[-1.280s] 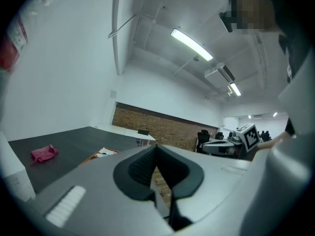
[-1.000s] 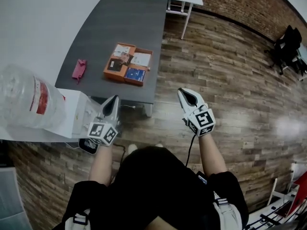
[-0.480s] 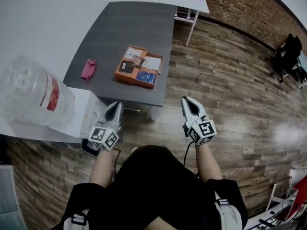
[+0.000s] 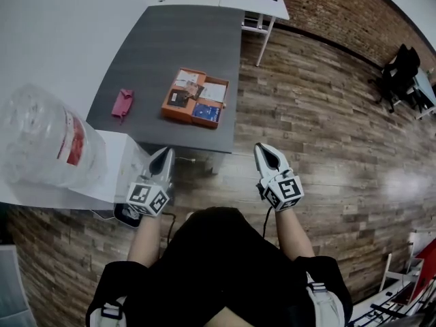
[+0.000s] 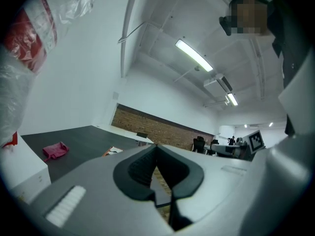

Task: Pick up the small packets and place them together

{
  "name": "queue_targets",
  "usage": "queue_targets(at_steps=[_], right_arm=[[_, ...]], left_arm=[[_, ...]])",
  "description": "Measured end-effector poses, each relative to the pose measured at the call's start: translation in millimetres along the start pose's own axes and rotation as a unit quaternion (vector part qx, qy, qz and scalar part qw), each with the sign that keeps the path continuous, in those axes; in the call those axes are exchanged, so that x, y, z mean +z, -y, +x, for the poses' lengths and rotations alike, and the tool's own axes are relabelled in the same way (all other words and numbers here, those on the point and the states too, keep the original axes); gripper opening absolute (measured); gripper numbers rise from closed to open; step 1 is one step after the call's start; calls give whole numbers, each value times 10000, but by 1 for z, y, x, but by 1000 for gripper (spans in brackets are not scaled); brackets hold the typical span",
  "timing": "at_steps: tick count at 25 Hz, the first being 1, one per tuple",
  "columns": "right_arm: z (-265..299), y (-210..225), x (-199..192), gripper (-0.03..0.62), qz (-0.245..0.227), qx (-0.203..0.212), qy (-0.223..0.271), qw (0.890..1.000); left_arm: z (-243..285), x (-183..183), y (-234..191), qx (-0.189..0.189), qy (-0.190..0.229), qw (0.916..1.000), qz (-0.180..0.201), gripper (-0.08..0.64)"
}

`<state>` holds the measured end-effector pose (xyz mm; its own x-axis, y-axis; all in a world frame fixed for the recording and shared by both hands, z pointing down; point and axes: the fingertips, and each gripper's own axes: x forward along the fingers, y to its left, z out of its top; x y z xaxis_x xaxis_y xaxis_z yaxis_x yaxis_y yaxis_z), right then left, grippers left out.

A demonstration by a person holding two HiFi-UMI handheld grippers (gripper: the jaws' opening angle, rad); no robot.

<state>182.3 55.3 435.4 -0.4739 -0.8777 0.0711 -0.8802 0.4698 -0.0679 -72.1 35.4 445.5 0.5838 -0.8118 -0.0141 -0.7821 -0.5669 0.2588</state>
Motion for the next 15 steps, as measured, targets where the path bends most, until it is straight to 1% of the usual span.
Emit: queue_targets(at_steps=[9,15], right_arm=[[9,4,-2,2,341,-177,52,9992],[15,-3,-7,2,261,-92,-34,9996]], left_arm=[[-4,-2,-6,16,-1,10000,-61,0],[-7,-1,-10,39,-5,10000,-64,0]])
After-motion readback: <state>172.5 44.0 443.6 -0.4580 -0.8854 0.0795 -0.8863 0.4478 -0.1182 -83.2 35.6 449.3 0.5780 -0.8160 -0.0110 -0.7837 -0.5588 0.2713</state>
